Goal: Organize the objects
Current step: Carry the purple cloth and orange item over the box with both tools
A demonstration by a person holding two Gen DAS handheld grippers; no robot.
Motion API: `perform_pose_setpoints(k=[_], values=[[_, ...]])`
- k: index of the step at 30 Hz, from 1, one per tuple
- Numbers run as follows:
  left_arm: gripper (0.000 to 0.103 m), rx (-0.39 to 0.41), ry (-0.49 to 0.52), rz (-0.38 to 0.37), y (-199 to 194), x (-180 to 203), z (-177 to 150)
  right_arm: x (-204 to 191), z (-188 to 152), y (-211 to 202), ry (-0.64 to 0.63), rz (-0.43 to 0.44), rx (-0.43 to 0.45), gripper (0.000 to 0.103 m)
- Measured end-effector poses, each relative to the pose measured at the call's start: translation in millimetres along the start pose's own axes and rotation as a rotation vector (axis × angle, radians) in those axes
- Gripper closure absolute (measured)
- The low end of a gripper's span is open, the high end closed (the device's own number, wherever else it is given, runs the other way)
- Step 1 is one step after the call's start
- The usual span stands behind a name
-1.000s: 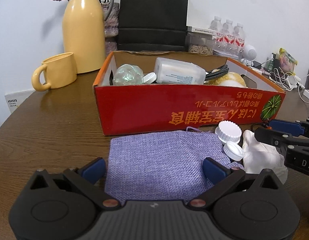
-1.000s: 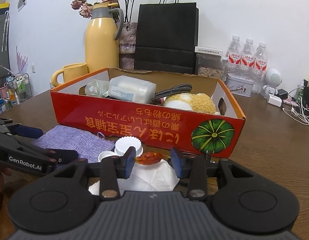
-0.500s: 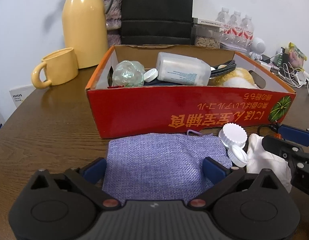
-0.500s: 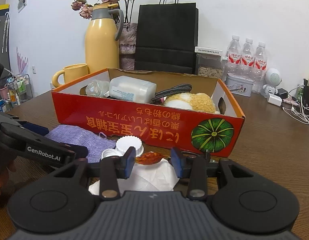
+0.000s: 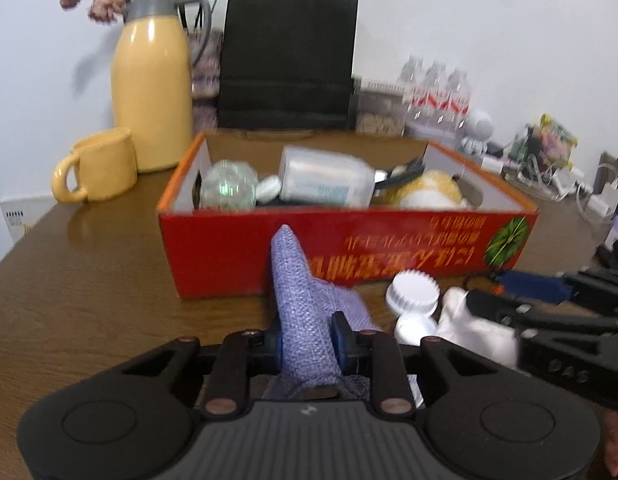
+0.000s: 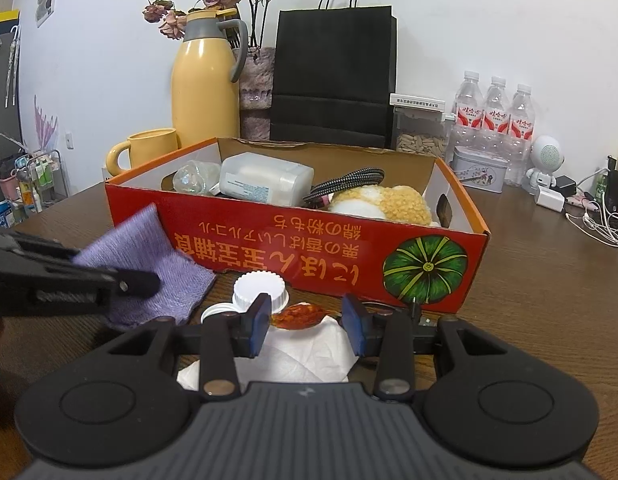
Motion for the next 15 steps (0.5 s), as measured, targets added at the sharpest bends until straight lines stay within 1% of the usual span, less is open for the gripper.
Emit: perform_pose_setpoints(k=[4,10,15], values=[[0.082,0.057,-0.003,-0.015,-18.8,-0.2,9.8,-0.2,0.5,-2.5,-0.001,-0.002,0.012,0.064],[0.082,0.118,-0.018,-0.052,-41.9,-0.4,24.9,-2.3,1.3,-13.2,-0.004,-0.008,0.066,0.064],[0.082,0.162,-0.025,-0.077,-55.0,0.0,38.4,-3.9,8.7,-22.1,-0.008,-0.005,0.106,0.064]])
Point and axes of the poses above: each gripper's, at about its wrist camera, not at the fingertips, and y roughly the way its jaws point, x to its right, z to its top, the point moved 3 cm from there along y, roughly the way its jaws point, and after that the axes turned 6 degrees about x, right-handed, at the moved point
